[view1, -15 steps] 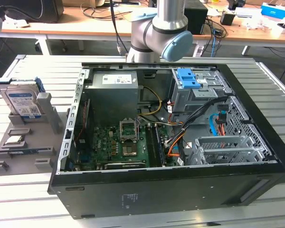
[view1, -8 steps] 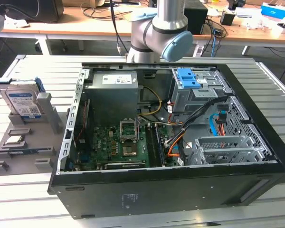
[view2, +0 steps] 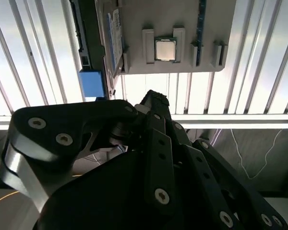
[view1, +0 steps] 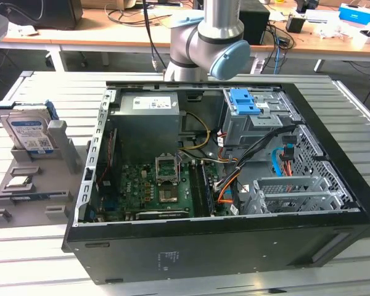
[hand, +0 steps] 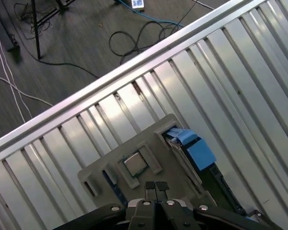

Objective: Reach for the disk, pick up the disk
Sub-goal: 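Pick up the disk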

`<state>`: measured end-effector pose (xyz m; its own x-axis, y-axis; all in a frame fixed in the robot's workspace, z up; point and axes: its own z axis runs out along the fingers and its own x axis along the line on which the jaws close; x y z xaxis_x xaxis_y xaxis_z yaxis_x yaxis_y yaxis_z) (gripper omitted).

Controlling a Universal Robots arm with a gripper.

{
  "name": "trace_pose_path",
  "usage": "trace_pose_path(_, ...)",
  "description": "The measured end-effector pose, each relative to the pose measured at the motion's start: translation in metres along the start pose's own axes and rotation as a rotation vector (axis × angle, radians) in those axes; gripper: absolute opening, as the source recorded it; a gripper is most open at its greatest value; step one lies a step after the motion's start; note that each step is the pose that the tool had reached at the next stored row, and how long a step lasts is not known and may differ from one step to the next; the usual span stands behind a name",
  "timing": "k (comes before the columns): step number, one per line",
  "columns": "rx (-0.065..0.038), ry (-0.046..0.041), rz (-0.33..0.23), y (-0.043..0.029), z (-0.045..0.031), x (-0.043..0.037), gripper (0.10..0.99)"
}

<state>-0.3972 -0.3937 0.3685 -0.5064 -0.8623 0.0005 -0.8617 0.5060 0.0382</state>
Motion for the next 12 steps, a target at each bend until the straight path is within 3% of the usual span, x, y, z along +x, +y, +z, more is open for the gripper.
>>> trace_pose_path(8,0.000,0.0035,-0.093,0.0000,0.0000,0.0000,0.106)
trace_pose_path(12,0.000,0.0063,-0.167,0.0000,0.0000,0.0000,0.106)
